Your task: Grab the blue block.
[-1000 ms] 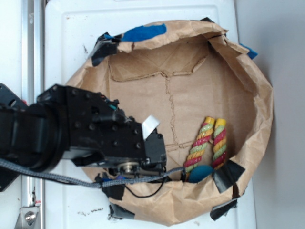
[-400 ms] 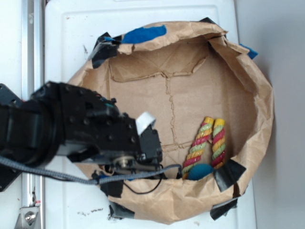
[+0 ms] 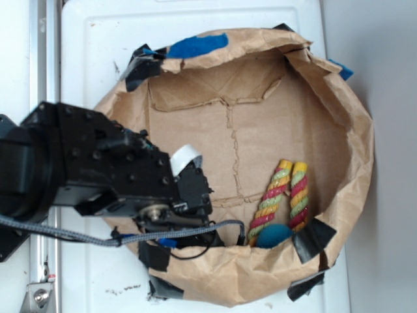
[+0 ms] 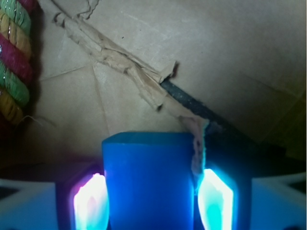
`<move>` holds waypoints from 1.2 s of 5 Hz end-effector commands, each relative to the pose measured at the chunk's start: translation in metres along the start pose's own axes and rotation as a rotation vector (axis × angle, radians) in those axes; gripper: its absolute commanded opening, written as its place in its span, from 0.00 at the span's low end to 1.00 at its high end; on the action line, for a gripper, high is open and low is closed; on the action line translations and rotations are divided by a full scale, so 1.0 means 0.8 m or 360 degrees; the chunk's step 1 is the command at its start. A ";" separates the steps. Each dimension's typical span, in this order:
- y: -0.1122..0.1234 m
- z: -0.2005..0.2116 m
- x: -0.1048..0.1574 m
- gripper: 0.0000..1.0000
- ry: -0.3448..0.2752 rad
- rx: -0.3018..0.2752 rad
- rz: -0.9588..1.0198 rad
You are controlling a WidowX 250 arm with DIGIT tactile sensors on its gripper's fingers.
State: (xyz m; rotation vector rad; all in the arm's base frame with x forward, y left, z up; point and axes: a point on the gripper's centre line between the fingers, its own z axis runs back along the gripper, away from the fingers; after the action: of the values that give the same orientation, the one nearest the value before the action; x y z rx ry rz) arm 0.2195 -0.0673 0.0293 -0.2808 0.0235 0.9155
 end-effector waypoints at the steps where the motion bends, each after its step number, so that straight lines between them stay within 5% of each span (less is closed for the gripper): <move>1: 0.000 0.051 0.030 0.00 -0.0112 -0.0015 -0.0284; 3: -0.007 0.098 0.059 0.00 -0.0189 -0.0114 -0.0195; 6: -0.009 0.096 0.063 0.00 -0.0160 -0.0085 -0.0230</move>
State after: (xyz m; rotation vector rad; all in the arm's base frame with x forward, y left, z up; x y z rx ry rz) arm 0.2444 -0.0190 0.0860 -0.2591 -0.0619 0.7837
